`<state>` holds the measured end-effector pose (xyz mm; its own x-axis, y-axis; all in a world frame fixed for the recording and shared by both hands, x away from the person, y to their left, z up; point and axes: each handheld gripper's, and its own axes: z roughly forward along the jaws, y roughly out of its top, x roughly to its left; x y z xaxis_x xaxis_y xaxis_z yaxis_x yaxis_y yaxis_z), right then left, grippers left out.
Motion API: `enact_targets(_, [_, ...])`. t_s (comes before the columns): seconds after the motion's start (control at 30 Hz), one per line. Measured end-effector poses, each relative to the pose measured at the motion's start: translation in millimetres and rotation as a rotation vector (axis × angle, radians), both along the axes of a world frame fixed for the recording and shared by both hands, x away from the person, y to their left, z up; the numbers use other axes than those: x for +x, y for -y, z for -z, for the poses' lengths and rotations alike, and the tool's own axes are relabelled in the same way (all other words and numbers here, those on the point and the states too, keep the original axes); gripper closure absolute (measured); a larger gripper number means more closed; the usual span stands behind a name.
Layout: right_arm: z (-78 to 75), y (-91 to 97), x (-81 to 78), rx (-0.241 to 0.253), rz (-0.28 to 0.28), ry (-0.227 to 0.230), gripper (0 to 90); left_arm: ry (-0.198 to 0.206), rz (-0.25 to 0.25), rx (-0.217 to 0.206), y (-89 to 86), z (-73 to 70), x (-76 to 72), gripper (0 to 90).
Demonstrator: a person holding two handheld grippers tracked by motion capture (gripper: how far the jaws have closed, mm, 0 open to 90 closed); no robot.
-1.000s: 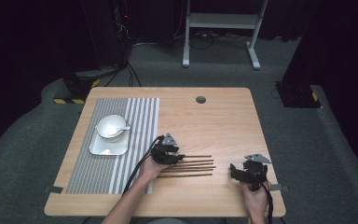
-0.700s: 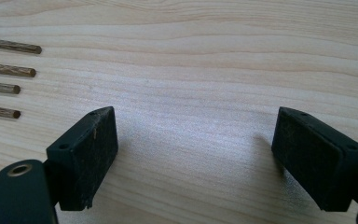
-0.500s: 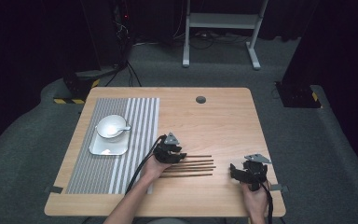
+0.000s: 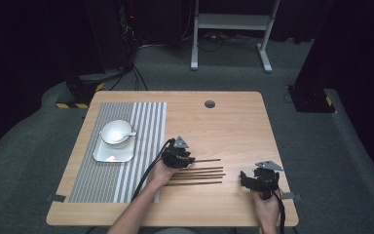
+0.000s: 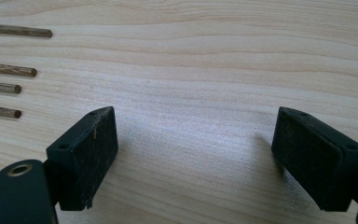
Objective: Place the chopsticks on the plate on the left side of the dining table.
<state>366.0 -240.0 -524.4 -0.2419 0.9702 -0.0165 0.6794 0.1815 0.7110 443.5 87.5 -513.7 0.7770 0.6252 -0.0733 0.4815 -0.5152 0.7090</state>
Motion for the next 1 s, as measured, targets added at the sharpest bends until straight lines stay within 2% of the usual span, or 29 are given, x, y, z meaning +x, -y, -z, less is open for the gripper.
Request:
enact_targets(0.47, [0.0,0.0,0.0,0.0,0.0,0.0,14.3,-0.01,-0.056,-0.014,-7.7,2.1,7.2,68.7])
enact_targets(1.0, [0.0,-0.1,0.0,0.0,0.0,0.0,14.4,-0.011,-0.092,-0.029,-17.0,3.6,13.9,74.1])
